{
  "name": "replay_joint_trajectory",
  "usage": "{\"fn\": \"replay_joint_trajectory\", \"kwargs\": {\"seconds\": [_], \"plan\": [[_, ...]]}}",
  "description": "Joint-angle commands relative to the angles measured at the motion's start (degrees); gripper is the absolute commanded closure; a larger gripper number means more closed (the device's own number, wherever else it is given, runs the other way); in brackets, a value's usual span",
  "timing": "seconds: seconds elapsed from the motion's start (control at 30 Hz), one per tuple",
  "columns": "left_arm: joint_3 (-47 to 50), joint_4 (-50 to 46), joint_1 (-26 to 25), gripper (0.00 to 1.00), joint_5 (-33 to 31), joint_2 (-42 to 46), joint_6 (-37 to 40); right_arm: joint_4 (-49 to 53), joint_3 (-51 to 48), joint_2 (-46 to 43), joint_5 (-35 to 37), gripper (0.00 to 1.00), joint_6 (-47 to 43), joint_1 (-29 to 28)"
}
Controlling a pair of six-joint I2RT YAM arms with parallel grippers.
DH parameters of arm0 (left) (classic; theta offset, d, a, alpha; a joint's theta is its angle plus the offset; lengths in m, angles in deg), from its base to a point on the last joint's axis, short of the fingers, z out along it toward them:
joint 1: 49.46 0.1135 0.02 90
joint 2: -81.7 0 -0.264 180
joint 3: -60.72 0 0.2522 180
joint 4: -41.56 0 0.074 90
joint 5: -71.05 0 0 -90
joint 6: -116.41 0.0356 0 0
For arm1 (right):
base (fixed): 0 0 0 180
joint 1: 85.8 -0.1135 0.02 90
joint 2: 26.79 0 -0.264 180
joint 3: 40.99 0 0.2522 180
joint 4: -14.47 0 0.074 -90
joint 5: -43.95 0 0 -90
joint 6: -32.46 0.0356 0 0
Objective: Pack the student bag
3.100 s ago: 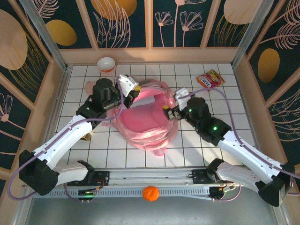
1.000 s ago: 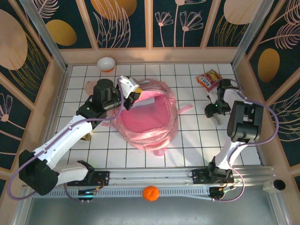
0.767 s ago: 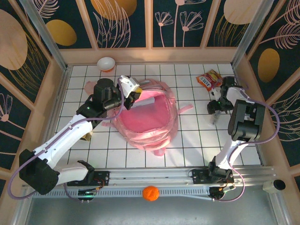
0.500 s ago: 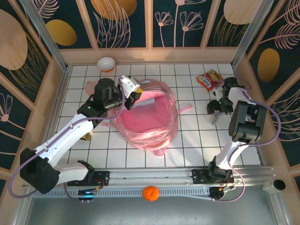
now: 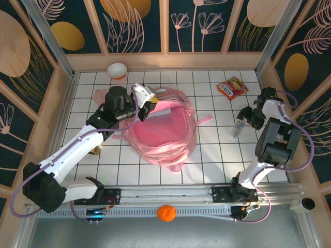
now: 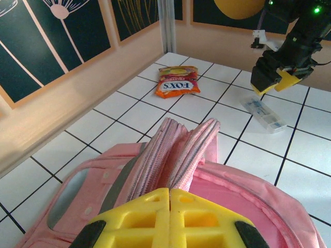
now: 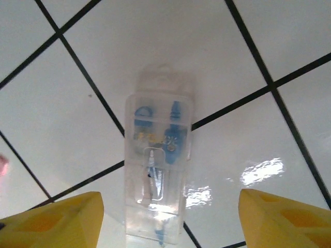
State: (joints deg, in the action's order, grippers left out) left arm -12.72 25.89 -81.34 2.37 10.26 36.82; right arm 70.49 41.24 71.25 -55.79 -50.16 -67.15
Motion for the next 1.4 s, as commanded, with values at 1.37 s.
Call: {"fn": "replay_joint_trajectory", "kwargs": {"seconds": [1.37], "plan": [[-0.4,5.3,0.0,1.00,1.0,1.0,-1.0,1.8,-1.8,9.1,8.5,0.67,11.6,-8.1]]}}
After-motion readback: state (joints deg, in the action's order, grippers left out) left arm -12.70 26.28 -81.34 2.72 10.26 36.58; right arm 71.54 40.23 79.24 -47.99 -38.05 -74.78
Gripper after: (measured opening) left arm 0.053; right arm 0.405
